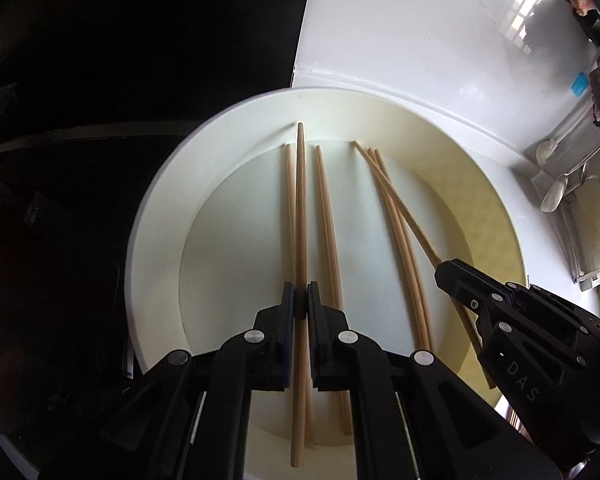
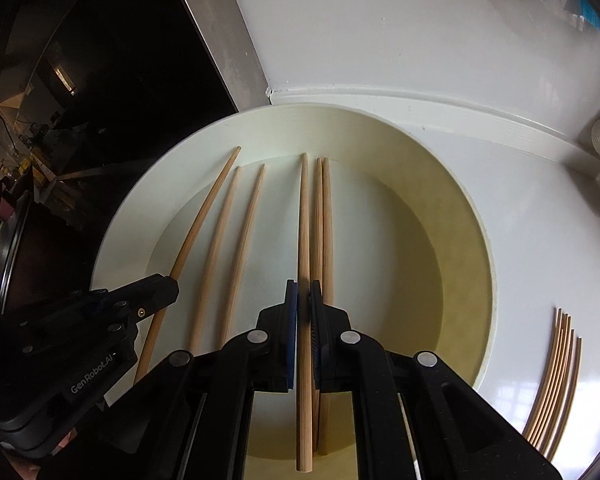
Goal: Organize utensils
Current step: 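Lift both held chopsticks and carry them over the white basin, then open both tools to drop the chopsticks into the basin, then withdraw both open tools back toward the remaining chopsticks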
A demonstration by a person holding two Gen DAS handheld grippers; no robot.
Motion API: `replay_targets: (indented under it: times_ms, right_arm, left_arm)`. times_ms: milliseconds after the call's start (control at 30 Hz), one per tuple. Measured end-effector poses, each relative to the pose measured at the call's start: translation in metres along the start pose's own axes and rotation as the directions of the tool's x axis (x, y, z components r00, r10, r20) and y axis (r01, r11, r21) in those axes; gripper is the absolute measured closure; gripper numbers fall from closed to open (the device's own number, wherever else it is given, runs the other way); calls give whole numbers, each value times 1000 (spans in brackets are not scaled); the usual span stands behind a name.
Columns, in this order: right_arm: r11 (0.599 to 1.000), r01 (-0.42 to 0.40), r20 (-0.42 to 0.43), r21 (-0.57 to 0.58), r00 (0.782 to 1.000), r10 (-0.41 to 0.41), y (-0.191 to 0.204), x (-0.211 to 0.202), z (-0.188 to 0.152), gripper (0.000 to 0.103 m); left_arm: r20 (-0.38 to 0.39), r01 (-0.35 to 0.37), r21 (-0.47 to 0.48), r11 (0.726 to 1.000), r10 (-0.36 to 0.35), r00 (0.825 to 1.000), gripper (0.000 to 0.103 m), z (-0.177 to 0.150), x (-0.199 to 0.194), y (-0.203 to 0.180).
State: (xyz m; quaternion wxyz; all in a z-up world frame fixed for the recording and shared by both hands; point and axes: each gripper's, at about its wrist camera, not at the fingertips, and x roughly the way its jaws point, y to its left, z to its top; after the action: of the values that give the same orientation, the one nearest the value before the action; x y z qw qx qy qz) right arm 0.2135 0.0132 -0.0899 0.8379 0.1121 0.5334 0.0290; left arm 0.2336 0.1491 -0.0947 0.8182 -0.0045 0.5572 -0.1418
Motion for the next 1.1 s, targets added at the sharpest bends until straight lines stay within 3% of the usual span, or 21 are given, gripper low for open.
replay_targets:
  times_ms: [400, 567, 767, 833, 900, 1100]
  right_arm:
    - [1000, 20, -81, 11, 997, -19, -1, 23, -2, 96]
    - [1000, 22, -71, 14, 997, -21, -2, 21, -4, 95]
    - [1000, 24, -11, 12, 1000, -24, -3, -1, -5, 85]
    - [1000, 18, 14, 12, 1000, -18, -7, -12, -6, 79]
    - [1000, 25, 35, 12, 999, -25, -9, -22, -7, 77]
    - [999, 34, 75, 18, 997, -35, -11, -45, -12, 69]
  left_arm:
    - [-79, -11, 2, 1000, 11, 997, 95, 1, 27, 6]
    - [-79, -13, -7, 1000, 13, 997, 91, 1, 27, 5]
    - [-33, -27, -16, 1000, 26, 999, 61, 0, 13, 5]
    - [-1, -37, -19, 999, 37, 999, 43, 0, 5, 4]
    - [29, -51, -19, 999, 51, 998, 34, 0, -4, 2]
    - [75, -67, -24, 997, 69, 995, 23, -2, -29, 1]
